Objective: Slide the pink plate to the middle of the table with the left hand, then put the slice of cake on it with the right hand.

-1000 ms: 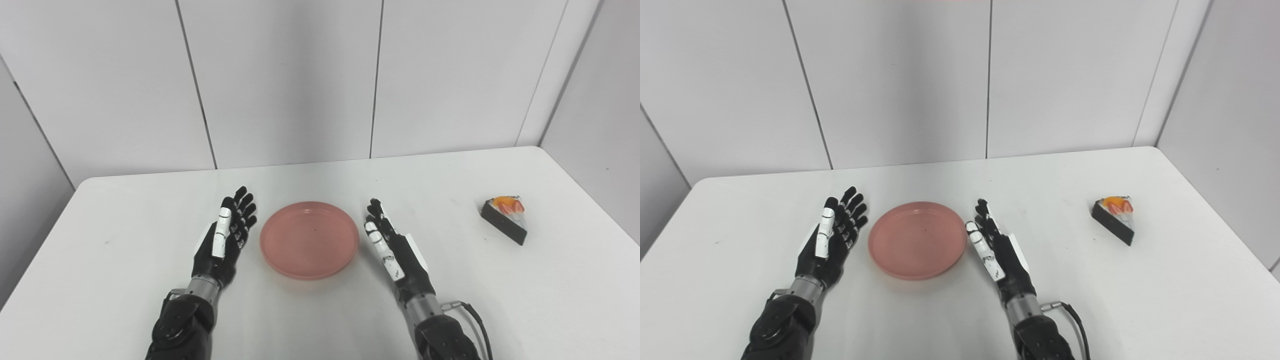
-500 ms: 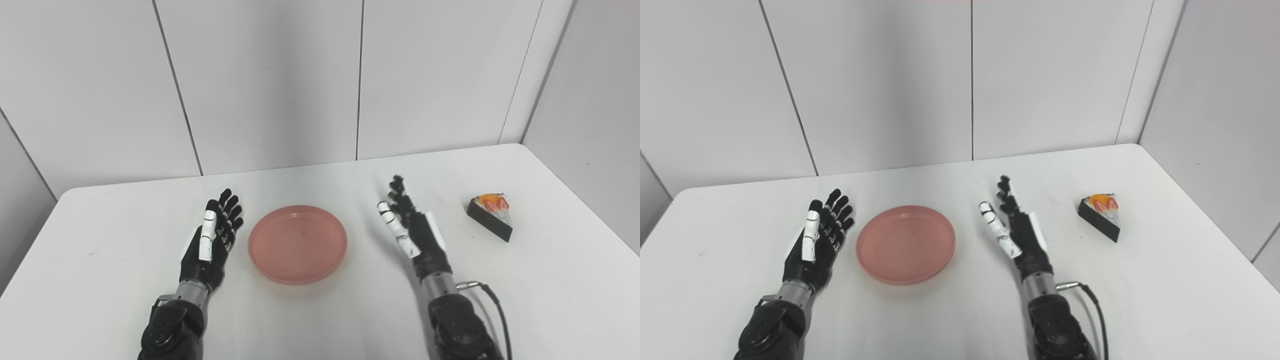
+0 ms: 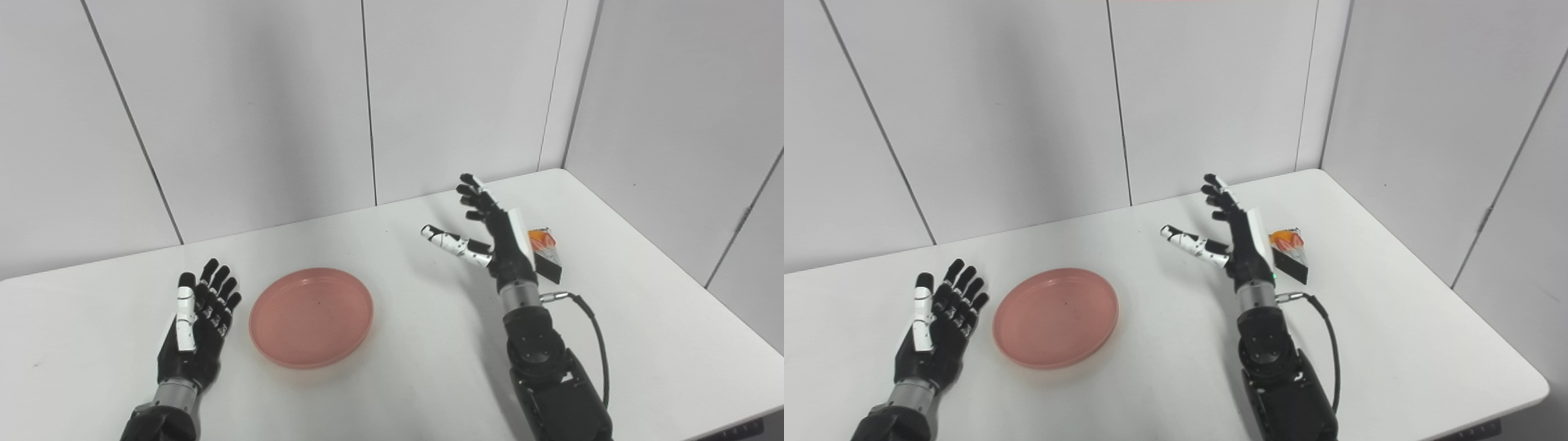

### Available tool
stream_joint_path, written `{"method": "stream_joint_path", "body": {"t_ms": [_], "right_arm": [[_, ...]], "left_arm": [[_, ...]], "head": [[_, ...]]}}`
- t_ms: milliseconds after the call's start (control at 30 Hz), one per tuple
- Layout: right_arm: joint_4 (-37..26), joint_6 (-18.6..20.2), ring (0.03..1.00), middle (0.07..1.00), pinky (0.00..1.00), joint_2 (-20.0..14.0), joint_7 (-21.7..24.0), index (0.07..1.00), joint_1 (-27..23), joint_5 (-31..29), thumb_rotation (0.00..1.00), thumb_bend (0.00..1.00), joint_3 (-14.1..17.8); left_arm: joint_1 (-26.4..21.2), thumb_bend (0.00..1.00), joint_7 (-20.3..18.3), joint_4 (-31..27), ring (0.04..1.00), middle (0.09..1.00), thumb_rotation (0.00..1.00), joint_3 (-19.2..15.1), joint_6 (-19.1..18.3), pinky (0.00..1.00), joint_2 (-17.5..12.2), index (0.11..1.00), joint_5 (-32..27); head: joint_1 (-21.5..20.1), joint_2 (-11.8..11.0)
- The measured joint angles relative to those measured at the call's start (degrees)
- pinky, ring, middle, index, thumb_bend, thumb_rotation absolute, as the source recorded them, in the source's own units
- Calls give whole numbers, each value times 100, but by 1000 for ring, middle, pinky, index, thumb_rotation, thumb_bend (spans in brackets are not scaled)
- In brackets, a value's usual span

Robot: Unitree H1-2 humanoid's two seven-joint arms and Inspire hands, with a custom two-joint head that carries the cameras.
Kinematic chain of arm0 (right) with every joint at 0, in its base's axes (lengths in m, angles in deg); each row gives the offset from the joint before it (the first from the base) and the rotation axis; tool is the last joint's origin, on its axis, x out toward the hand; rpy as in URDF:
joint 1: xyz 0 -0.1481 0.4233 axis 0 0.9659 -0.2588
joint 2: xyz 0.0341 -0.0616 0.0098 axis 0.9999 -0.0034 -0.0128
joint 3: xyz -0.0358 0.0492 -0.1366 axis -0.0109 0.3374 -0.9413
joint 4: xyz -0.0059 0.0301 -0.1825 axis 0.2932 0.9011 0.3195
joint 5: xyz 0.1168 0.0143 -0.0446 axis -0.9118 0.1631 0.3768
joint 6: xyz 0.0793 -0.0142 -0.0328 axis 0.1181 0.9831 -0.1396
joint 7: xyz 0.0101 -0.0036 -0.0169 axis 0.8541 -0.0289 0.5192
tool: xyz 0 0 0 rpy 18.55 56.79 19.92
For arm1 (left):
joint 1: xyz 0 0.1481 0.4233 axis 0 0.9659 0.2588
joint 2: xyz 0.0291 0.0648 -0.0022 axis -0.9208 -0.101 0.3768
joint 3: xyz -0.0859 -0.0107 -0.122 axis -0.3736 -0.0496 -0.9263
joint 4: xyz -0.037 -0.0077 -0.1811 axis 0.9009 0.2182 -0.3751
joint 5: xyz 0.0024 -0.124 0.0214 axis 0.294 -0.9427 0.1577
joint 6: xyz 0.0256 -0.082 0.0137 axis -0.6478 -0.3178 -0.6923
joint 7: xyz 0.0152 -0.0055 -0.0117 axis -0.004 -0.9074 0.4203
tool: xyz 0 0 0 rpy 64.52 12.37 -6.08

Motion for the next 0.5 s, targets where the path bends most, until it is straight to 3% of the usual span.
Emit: {"method": "stream_joint_path", "body": {"t_ms": [167, 333, 500], "right_arm": [[-485, 655, 762, 813, 672, -217, -20, 824, -26, 263, 162, 663, 164], [-579, 915, 781, 833, 699, -384, -80, 831, -45, 420, 198, 674, 225], [-601, 1290, 776, 833, 666, -536, -77, 826, -45, 642, 215, 717, 220]], "left_arm": [[6, 705, -3, -40, 1000, 1000, 1000, -43, -80, 1000, -6, 1000, -73], [83, 702, 10, -197, 1000, 1000, 1000, -67, -158, 1000, 14, 1000, -73], [80, 698, 17, -198, 1000, 1000, 1000, -143, -159, 1000, 50, 1000, -79]], "head": [[9, -17], [9, -17], [-88, -53]]}}
